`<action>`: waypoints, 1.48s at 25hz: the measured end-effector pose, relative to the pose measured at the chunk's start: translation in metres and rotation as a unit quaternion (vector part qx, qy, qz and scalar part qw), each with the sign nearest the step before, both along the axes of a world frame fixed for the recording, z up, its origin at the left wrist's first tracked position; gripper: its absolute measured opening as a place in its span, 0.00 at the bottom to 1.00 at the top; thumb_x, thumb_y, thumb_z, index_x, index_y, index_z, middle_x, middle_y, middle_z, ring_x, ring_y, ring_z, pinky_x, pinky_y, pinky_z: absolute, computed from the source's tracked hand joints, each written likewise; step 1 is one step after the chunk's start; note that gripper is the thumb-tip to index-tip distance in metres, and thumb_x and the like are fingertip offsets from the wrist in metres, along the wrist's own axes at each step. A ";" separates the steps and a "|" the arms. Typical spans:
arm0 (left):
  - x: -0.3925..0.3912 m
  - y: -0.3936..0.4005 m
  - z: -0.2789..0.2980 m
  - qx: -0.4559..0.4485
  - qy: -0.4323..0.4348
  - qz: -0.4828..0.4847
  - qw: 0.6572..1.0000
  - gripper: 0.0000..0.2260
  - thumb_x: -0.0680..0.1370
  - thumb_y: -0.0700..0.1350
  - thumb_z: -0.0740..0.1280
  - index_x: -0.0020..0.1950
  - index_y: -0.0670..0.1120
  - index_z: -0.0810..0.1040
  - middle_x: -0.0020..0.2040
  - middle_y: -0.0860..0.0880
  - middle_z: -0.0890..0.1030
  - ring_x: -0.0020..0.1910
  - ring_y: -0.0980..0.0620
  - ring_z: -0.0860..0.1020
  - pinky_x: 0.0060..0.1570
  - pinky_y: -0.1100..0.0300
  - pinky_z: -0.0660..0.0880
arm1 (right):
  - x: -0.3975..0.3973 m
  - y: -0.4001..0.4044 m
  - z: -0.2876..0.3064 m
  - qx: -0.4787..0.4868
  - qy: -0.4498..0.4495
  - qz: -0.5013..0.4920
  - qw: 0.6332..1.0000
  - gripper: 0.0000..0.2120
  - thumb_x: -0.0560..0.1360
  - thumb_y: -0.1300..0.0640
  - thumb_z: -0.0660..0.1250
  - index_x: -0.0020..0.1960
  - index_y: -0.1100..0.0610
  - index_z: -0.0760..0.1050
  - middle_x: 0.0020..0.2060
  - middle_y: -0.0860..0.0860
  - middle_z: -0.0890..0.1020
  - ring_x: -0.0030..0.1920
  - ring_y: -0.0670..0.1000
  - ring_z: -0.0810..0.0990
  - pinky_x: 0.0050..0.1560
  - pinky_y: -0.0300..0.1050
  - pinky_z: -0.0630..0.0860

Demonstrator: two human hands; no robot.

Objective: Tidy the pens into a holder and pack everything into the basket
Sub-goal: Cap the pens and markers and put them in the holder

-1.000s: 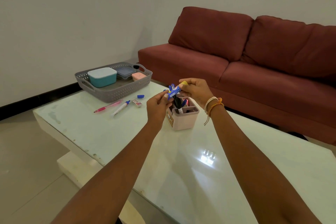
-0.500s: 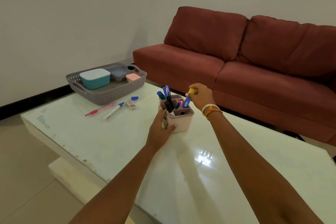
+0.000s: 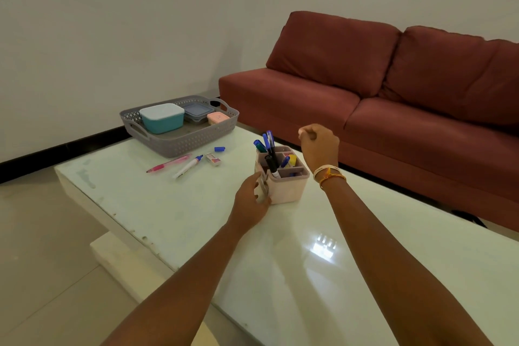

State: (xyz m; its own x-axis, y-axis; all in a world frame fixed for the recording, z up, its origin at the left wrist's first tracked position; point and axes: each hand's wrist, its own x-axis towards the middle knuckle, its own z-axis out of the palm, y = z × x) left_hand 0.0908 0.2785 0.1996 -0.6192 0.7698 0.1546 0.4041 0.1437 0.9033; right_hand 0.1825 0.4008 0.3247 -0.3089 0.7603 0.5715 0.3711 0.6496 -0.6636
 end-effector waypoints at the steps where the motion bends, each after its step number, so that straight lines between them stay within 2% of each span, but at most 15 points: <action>1: -0.005 -0.006 -0.001 0.004 0.017 0.004 1.000 0.27 0.75 0.41 0.69 0.73 0.46 0.65 0.71 0.46 0.70 0.68 0.48 0.71 0.66 0.51 0.72 | -0.006 -0.010 0.005 0.010 0.033 0.015 0.999 0.07 0.76 0.59 0.65 0.46 0.60 0.81 0.39 0.54 0.85 0.40 0.50 0.82 0.46 0.40 0.78; 4: -0.030 -0.031 -0.005 0.012 0.105 0.038 0.994 0.20 0.76 0.37 0.66 0.68 0.45 0.72 0.65 0.46 0.75 0.61 0.48 0.76 0.58 0.57 0.76 | -0.033 -0.042 0.013 0.046 0.079 0.075 0.993 0.06 0.76 0.60 0.66 0.45 0.61 0.81 0.36 0.54 0.84 0.36 0.48 0.80 0.42 0.38 0.78; 7: -0.065 -0.056 -0.003 -0.011 0.192 0.098 0.976 0.15 0.76 0.36 0.64 0.61 0.46 0.77 0.60 0.47 0.77 0.57 0.49 0.78 0.57 0.57 0.76 | -0.071 -0.067 0.003 0.070 0.037 0.139 0.987 0.07 0.76 0.59 0.66 0.44 0.62 0.80 0.36 0.55 0.83 0.36 0.50 0.80 0.41 0.41 0.79; 9: -0.091 -0.068 -0.003 -0.055 0.243 0.165 0.954 0.13 0.76 0.36 0.64 0.60 0.45 0.78 0.60 0.47 0.78 0.57 0.48 0.77 0.58 0.56 0.75 | -0.099 -0.071 -0.016 0.029 -0.061 0.169 0.983 0.08 0.76 0.59 0.64 0.46 0.62 0.79 0.40 0.57 0.83 0.41 0.54 0.81 0.47 0.47 0.80; 13: -0.115 -0.072 -0.007 -0.126 0.209 0.307 0.920 0.17 0.77 0.41 0.65 0.67 0.42 0.72 0.67 0.42 0.72 0.64 0.43 0.72 0.61 0.51 0.71 | -0.145 -0.062 -0.063 -0.117 -0.192 0.149 0.963 0.14 0.77 0.59 0.64 0.61 0.61 0.75 0.58 0.59 0.79 0.60 0.58 0.76 0.62 0.49 0.73; 17: -0.119 -0.061 -0.017 -0.192 0.273 0.298 0.894 0.17 0.80 0.46 0.61 0.69 0.46 0.69 0.66 0.45 0.74 0.63 0.45 0.73 0.61 0.51 0.69 | -0.181 -0.053 -0.087 -0.129 -0.284 0.154 0.938 0.22 0.78 0.56 0.63 0.71 0.56 0.66 0.67 0.57 0.73 0.66 0.58 0.72 0.67 0.51 0.70; 21: -0.122 -0.061 -0.021 -0.188 0.302 0.277 0.893 0.15 0.80 0.45 0.60 0.65 0.49 0.74 0.60 0.49 0.79 0.58 0.47 0.76 0.57 0.50 0.67 | -0.192 -0.054 -0.094 -0.064 -0.362 0.110 0.923 0.18 0.77 0.56 0.64 0.66 0.57 0.72 0.61 0.58 0.78 0.60 0.58 0.77 0.60 0.49 0.75; 26: -0.115 -0.064 -0.013 -0.192 0.302 0.226 0.906 0.15 0.80 0.48 0.59 0.66 0.51 0.74 0.65 0.50 0.77 0.63 0.48 0.74 0.63 0.47 0.64 | -0.166 -0.069 -0.080 -0.097 -0.404 0.065 0.907 0.23 0.75 0.54 0.67 0.66 0.60 0.67 0.60 0.58 0.77 0.60 0.57 0.77 0.60 0.47 0.74; 27: -0.112 -0.065 -0.013 -0.192 0.307 0.208 0.909 0.15 0.81 0.48 0.59 0.67 0.52 0.73 0.67 0.49 0.75 0.65 0.48 0.73 0.66 0.46 0.62 | -0.158 -0.072 -0.074 -0.118 -0.404 0.076 0.904 0.24 0.75 0.55 0.66 0.68 0.60 0.66 0.62 0.58 0.76 0.61 0.57 0.77 0.60 0.47 0.74; 29: -0.104 -0.067 -0.011 -0.197 0.328 0.175 0.907 0.17 0.81 0.50 0.58 0.69 0.53 0.71 0.72 0.46 0.70 0.71 0.47 0.68 0.72 0.45 0.56 | -0.141 -0.080 -0.056 -0.204 -0.326 0.141 0.912 0.26 0.76 0.61 0.62 0.73 0.57 0.61 0.67 0.58 0.73 0.62 0.60 0.76 0.58 0.49 0.77; 31: -0.092 -0.067 -0.008 -0.206 0.357 0.142 0.900 0.18 0.81 0.52 0.57 0.71 0.53 0.67 0.75 0.45 0.65 0.75 0.47 0.62 0.74 0.45 0.51 | -0.122 -0.085 -0.030 -0.319 -0.163 0.232 0.905 0.28 0.75 0.68 0.58 0.73 0.55 0.62 0.67 0.62 0.71 0.62 0.64 0.76 0.53 0.50 0.80; 33: -0.083 -0.066 -0.005 -0.205 0.369 0.108 0.900 0.18 0.81 0.52 0.56 0.72 0.53 0.66 0.77 0.46 0.62 0.76 0.49 0.59 0.75 0.47 0.50 | -0.099 -0.082 0.004 -0.373 -0.012 0.265 0.889 0.26 0.73 0.73 0.59 0.68 0.56 0.68 0.60 0.65 0.75 0.58 0.65 0.79 0.49 0.50 0.80; 34: -0.078 -0.065 -0.003 -0.198 0.364 0.093 0.905 0.18 0.81 0.52 0.56 0.72 0.53 0.66 0.77 0.47 0.61 0.76 0.49 0.59 0.75 0.48 0.50 | -0.087 -0.074 0.020 -0.354 0.026 0.253 0.900 0.23 0.72 0.74 0.62 0.63 0.57 0.71 0.55 0.62 0.76 0.54 0.63 0.81 0.48 0.50 0.81; 35: -0.071 -0.063 -0.002 -0.184 0.349 0.076 0.916 0.18 0.81 0.52 0.57 0.72 0.54 0.66 0.77 0.48 0.61 0.76 0.50 0.60 0.75 0.49 0.52 | -0.077 -0.062 0.033 -0.297 0.031 0.223 0.928 0.20 0.70 0.73 0.66 0.57 0.56 0.74 0.51 0.59 0.78 0.51 0.61 0.82 0.47 0.50 0.82; 37: -0.049 -0.054 -0.002 -0.140 0.284 0.031 0.948 0.20 0.80 0.53 0.58 0.73 0.54 0.65 0.76 0.50 0.62 0.75 0.51 0.62 0.74 0.50 0.58 | -0.057 -0.035 0.050 -0.155 -0.061 0.157 0.973 0.18 0.64 0.69 0.71 0.48 0.52 0.74 0.46 0.54 0.79 0.47 0.57 0.82 0.44 0.48 0.82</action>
State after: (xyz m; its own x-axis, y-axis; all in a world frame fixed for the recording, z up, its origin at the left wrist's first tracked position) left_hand 0.0421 0.2246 0.1978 -0.5429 0.7946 0.2718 0.7972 0.3858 0.4643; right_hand 0.1255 0.3658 0.3745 -0.6048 0.7478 0.2738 0.2757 0.5191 -0.8090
